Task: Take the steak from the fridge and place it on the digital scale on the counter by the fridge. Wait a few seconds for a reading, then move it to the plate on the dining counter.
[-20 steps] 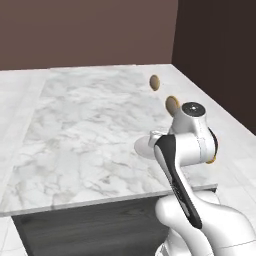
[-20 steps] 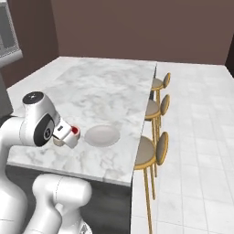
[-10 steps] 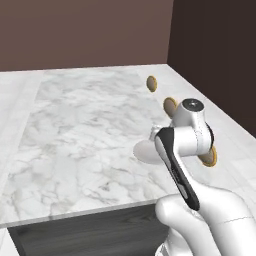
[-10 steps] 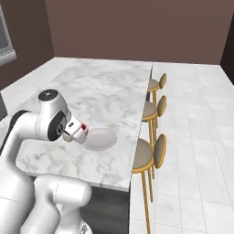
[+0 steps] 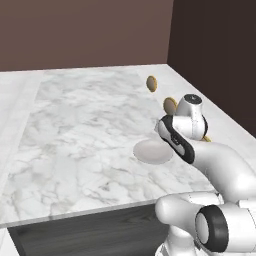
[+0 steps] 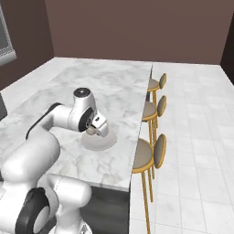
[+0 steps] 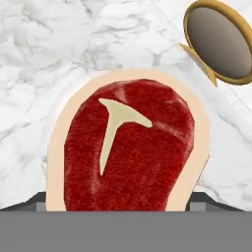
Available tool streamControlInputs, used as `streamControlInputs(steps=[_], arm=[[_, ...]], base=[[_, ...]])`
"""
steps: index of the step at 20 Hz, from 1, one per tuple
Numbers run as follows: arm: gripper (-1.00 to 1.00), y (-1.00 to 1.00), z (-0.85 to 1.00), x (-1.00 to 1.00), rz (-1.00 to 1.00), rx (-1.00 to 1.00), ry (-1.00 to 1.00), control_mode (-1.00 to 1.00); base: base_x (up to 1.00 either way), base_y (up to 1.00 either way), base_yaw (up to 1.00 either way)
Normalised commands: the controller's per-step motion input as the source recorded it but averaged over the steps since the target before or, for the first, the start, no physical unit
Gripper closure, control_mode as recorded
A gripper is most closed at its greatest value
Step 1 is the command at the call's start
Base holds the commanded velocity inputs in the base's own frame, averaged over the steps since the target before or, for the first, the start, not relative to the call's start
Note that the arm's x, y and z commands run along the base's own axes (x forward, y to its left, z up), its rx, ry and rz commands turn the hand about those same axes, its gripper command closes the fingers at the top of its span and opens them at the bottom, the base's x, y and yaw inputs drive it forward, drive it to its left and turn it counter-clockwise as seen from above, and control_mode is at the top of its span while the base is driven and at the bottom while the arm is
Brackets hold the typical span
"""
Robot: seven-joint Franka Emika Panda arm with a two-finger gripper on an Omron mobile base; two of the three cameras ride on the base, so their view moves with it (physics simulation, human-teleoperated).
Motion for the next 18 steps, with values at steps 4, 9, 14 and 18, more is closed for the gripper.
streamControlInputs(steps=[4, 9, 14, 18], arm=[[1.00, 0.00, -0.53, 0.90, 0.00, 0.00, 0.05, -1.00], [1.00, 0.04, -0.55, 0.59, 0.00, 0.00, 0.02, -1.00], [1.00, 0.00, -0.49, 0.19, 0.00, 0.00, 0.00, -1.00], [1.00, 0.07, -0.57, 0.00, 0.00, 0.00, 0.00, -1.00]], base=[[0.00, 0.00, 0.00], [0.00, 0.00, 0.00], [0.00, 0.00, 0.00], [0.00, 0.00, 0.00]])
